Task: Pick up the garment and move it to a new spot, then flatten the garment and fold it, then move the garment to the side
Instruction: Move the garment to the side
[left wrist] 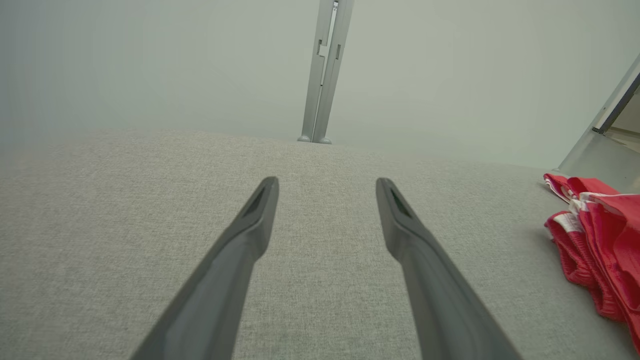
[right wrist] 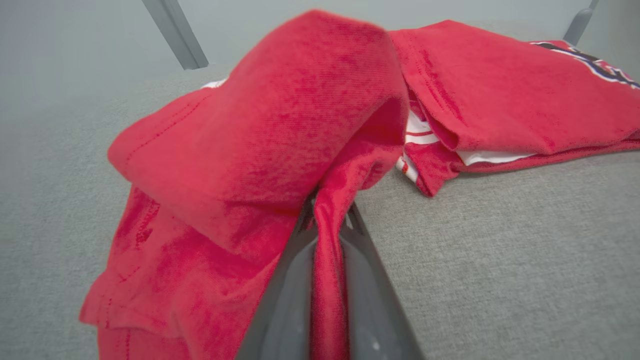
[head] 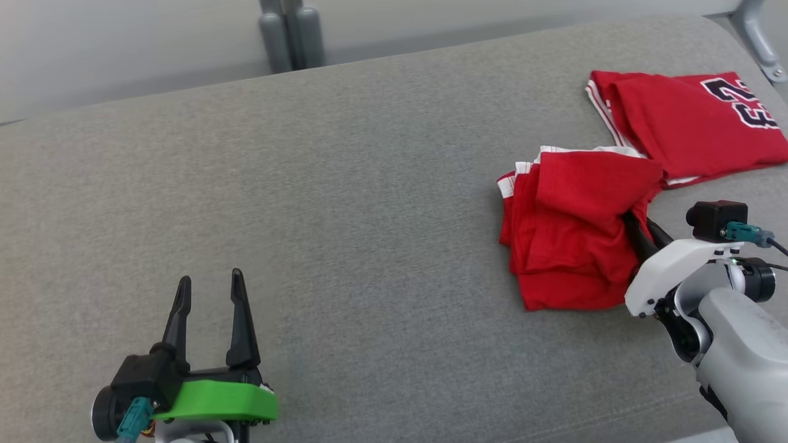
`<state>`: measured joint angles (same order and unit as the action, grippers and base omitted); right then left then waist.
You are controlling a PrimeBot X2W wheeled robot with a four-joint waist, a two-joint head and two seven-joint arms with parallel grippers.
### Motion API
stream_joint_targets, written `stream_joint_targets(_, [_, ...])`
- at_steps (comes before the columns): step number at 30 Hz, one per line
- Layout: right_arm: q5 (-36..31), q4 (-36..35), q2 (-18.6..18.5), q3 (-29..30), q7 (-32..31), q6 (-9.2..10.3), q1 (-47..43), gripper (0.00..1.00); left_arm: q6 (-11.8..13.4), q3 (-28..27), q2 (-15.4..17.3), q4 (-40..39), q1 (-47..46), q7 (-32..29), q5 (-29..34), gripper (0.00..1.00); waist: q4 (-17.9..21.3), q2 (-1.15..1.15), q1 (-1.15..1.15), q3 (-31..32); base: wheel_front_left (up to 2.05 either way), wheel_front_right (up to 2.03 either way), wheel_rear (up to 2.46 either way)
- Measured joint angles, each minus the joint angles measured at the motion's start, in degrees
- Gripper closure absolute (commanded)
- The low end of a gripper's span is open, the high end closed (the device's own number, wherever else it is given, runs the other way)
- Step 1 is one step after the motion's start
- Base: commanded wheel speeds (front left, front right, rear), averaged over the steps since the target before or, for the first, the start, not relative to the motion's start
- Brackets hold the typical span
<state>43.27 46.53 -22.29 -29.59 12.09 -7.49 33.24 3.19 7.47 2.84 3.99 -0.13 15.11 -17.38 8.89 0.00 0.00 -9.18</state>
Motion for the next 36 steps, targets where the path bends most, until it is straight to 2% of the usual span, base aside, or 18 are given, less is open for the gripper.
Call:
stream_joint_targets(7, [-1.32,0.21,0.77,0.24,0.82,0.01,1.47,1.00,-1.11,0.29,-0.03,0.90,-2.24,0.00,1.02,0.00,5.73,0.00,0.00,-1.57,0.00,0.00,0.00])
stream_joint_targets(13, [-3.44,2.49,2.23,0.33,1.62,0.01,5.00,1.00,-1.22,0.57,-0.05,1.63,-3.20,0.01,1.33,0.00,6.99,0.00,0.00,-3.97,0.00,0.00,0.00])
stream_joint_targets(21, [-7.06,8.26,1.37,3.67,2.60,0.00,13.24,1.00,-1.20,0.26,-0.04,1.88,-4.11,0.01,1.34,0.00,3.55,0.00,0.00,-5.00,0.00,0.00,0.00])
stream_joint_targets(27, [-10.18,12.90,-2.60,6.82,2.82,0.00,18.43,1.00,-1.18,0.11,-0.04,1.78,-4.41,0.01,1.40,0.00,-0.12,0.00,0.00,-5.82,0.00,0.00,0.00])
stream_joint_targets(36, [-16.60,19.85,-10.15,7.49,2.91,0.00,24.08,1.00,-1.52,0.42,-0.03,1.49,-5.39,0.00,2.86,0.00,-4.93,0.00,0.00,-9.12,0.00,0.00,0.00])
